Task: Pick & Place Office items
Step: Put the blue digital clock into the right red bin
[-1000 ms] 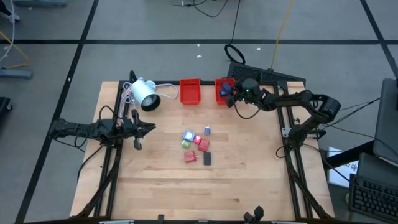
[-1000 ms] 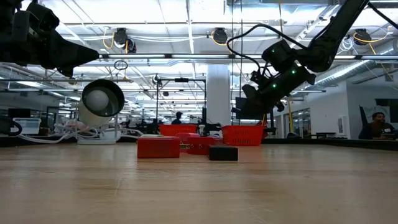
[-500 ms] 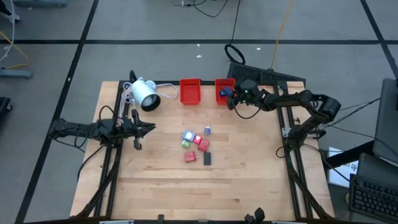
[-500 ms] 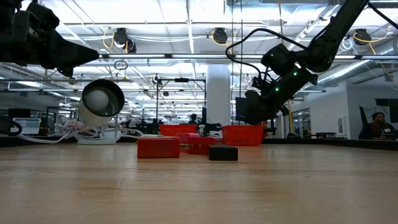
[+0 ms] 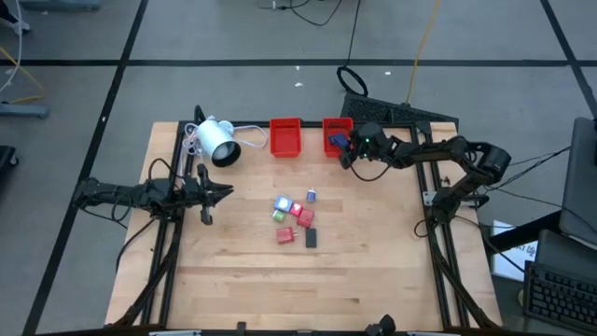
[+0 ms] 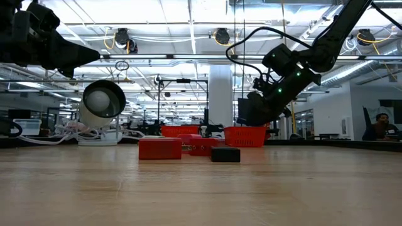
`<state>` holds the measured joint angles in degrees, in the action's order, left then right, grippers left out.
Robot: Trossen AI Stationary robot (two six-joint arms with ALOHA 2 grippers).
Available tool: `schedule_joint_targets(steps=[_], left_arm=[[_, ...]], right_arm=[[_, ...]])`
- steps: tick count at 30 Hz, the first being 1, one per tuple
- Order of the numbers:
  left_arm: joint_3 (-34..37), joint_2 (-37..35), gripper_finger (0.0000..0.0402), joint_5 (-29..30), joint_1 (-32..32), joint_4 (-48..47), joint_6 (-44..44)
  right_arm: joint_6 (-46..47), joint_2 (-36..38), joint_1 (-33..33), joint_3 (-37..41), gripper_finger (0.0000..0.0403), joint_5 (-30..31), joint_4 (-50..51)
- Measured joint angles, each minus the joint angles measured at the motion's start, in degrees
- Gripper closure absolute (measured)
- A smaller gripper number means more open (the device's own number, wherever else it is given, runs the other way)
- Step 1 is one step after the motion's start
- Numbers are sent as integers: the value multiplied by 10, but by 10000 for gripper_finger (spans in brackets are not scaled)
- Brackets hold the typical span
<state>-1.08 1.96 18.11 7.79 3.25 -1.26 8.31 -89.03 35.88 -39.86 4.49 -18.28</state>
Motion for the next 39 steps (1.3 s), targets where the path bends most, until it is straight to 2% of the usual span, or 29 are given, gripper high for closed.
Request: schedule_joint_targets(steps=[25,39], left_arm=[[0,0,355,0,0,0,0],[0,0,355,0,0,0,0]], right_arm=[[0,0,0,0,236,1,2],[0,0,0,0,212,-1,2]])
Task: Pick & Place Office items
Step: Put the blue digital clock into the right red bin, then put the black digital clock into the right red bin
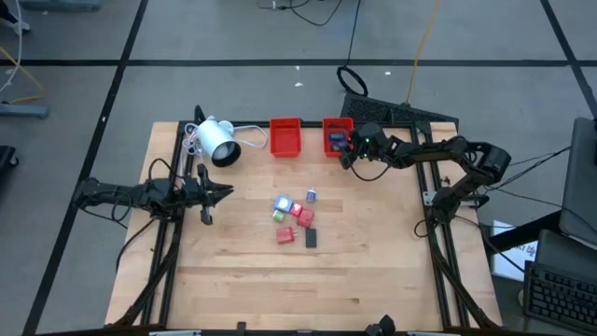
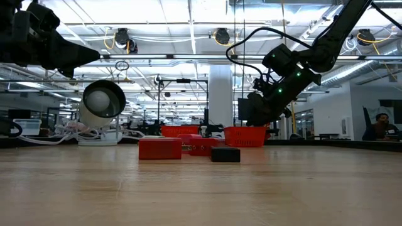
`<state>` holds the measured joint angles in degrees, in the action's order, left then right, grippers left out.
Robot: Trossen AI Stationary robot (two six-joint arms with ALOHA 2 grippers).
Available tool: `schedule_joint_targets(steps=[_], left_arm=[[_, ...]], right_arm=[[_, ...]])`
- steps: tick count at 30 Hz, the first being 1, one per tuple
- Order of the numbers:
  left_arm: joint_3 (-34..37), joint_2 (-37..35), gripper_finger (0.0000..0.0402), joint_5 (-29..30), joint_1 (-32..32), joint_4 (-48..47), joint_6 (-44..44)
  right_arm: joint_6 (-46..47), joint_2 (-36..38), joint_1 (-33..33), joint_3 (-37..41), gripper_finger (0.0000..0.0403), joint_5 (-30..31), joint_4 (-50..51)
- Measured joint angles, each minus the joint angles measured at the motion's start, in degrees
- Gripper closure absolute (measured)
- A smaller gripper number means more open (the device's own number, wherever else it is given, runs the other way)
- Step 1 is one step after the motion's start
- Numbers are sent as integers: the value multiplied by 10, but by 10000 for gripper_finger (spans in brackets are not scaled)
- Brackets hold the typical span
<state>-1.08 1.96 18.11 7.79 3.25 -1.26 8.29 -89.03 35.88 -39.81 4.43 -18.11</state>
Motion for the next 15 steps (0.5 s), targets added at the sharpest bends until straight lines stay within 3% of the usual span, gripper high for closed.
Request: schedule_joint_targets(steps=[15], left_arm=[[0,0,355,0,0,0,0]], right_arm=[[-31,8,-17,0,202,-1,-22]])
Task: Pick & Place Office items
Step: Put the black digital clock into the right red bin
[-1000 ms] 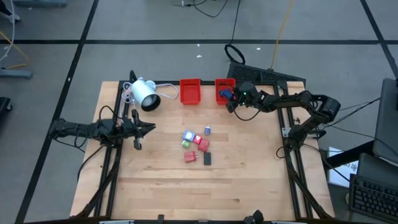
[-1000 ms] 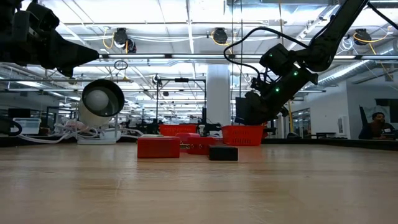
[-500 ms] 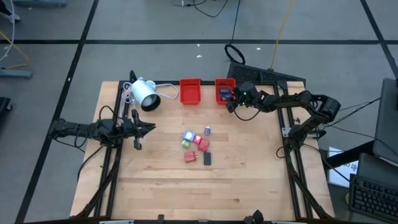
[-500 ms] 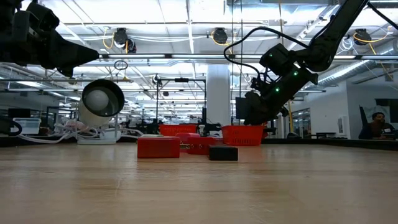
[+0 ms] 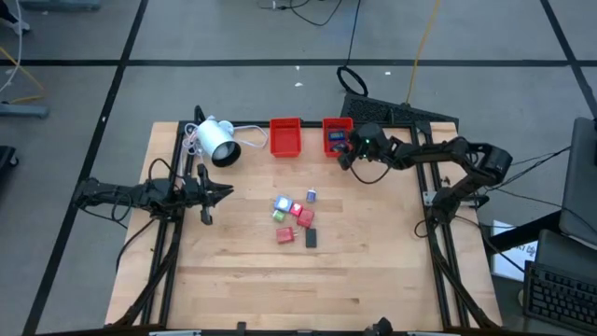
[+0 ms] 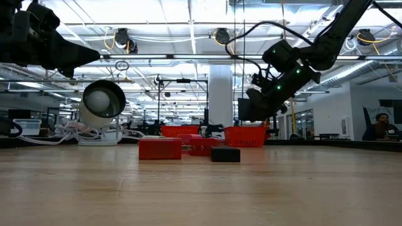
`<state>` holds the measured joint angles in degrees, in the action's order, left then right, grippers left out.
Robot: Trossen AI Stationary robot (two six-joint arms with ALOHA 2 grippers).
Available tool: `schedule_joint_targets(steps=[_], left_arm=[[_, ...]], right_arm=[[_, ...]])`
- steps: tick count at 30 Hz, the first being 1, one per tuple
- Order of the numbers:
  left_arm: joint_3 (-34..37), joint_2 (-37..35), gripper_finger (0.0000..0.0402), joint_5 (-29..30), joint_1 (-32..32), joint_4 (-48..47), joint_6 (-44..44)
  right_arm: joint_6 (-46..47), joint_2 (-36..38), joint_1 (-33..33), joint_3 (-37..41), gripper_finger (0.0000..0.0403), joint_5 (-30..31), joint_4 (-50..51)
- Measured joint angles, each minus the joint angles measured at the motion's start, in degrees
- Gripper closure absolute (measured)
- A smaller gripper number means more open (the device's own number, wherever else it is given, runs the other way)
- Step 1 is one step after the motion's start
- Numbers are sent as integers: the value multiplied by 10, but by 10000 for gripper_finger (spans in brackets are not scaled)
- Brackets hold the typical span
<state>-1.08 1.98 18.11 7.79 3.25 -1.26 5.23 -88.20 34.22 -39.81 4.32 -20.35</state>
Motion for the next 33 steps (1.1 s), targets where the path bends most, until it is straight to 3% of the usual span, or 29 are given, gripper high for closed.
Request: schedule_joint_targets(steps=[10,33], left_arm=[[0,0,355,0,0,0,0],[0,0,355,0,0,0,0]], right_arm=[[-19,16,-70,0,206,-1,-23],[-14,18,-304,0,206,0,-21]])
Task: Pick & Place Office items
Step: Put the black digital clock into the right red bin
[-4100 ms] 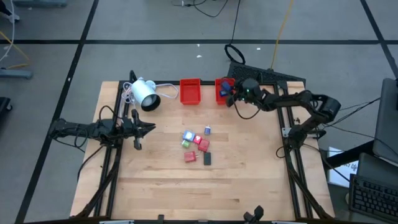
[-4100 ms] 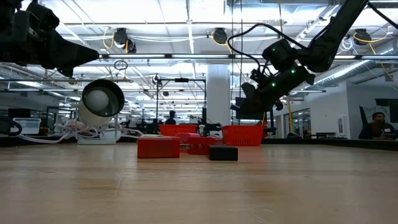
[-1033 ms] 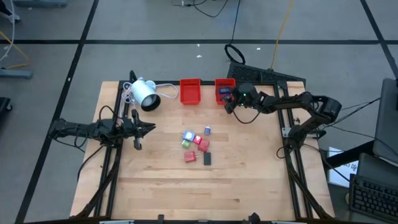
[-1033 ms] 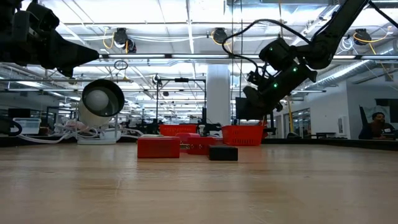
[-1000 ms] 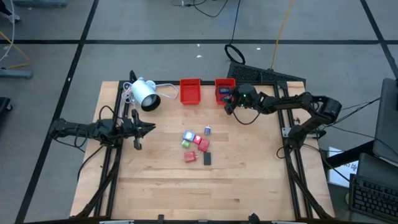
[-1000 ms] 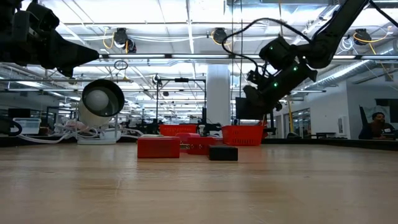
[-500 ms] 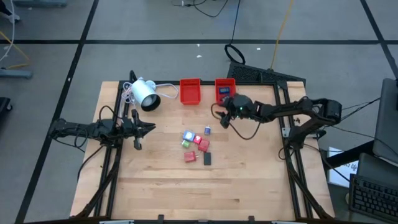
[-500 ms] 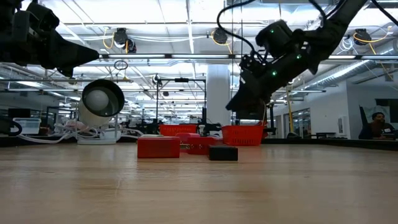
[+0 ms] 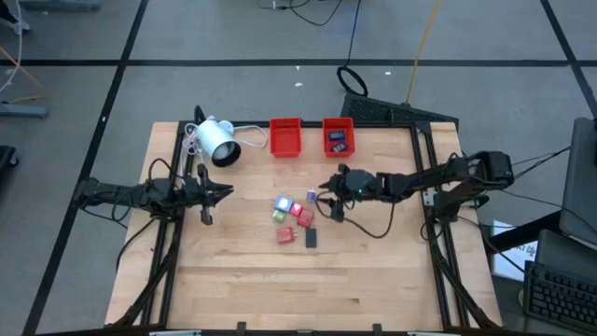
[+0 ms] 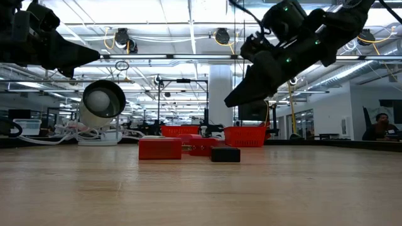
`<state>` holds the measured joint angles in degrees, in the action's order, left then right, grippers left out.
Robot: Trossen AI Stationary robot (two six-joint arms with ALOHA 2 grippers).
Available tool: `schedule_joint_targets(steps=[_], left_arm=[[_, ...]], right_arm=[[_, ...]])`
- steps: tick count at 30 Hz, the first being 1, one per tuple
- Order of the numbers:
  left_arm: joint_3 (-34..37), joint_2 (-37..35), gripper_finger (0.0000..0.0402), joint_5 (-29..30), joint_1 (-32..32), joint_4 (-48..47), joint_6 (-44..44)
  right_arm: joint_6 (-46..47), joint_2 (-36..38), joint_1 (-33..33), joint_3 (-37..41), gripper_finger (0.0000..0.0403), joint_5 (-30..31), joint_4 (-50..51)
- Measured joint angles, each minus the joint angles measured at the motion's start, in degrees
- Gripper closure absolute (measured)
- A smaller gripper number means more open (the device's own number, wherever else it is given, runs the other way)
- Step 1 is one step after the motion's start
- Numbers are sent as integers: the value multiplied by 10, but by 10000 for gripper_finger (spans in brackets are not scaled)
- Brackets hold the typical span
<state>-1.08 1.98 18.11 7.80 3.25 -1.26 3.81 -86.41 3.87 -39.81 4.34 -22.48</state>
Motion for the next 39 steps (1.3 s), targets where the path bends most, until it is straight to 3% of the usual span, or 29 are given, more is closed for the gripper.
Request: schedule_joint_targets(steps=[23,39], left_arm=[[0,0,355,0,0,0,0],[0,0,355,0,0,0,0]], right_arm=[[21,0,-179,0,206,0,0],[49,0,-235,0,206,0,0]])
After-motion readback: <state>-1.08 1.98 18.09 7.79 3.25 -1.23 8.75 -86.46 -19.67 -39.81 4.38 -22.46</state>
